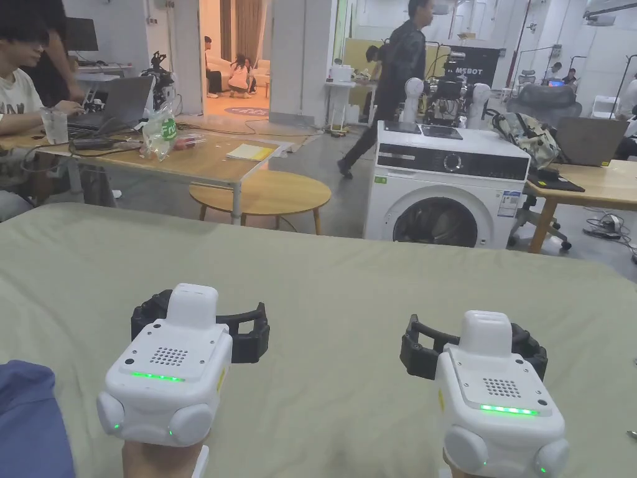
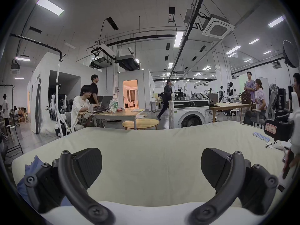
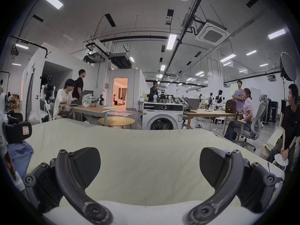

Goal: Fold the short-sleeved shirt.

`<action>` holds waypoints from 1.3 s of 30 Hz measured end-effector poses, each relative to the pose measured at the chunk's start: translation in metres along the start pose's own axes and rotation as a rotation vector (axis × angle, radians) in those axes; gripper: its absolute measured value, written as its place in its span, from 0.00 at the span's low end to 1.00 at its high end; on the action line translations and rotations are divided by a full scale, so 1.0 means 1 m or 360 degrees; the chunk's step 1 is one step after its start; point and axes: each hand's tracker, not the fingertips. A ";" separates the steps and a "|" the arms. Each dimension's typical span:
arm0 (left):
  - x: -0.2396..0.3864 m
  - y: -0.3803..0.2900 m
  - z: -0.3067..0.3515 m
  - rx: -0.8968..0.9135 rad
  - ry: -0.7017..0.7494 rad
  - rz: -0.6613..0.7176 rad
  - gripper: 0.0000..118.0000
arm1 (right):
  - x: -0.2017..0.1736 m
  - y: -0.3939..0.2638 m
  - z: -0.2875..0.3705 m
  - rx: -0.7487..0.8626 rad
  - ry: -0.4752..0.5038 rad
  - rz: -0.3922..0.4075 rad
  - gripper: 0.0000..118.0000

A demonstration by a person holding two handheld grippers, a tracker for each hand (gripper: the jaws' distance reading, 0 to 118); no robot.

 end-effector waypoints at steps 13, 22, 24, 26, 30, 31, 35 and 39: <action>-0.001 0.000 -0.001 -0.0002 0.0024 0.0017 1.00 | 0.002 0.003 -0.001 0.0013 -0.0009 -0.0006 1.00; -0.004 0.001 -0.001 -0.0013 0.0025 0.0040 1.00 | -0.001 0.003 -0.001 0.0017 -0.0010 -0.0003 1.00; -0.003 0.000 0.000 -0.0011 0.0024 0.0037 1.00 | -0.002 0.003 0.000 0.0017 -0.0009 -0.0004 1.00; -0.004 0.001 0.002 -0.0003 0.0021 0.0042 0.96 | -0.002 0.003 0.001 0.0016 -0.0012 -0.0008 1.00; -0.003 0.002 0.006 0.0043 0.0057 0.0014 0.80 | -0.001 0.003 0.005 0.0049 -0.0017 -0.0017 0.93; -0.003 0.003 0.005 0.0038 0.0066 0.0010 0.68 | -0.003 0.003 0.006 0.0060 -0.0030 -0.0007 0.82; -0.006 0.004 0.003 0.0002 0.0092 -0.0006 0.04 | -0.001 0.007 0.006 0.0050 -0.0025 -0.0021 0.00; -0.011 0.004 0.008 0.0024 0.0108 -0.0010 0.00 | -0.001 0.009 0.009 0.0079 0.0021 -0.0021 0.00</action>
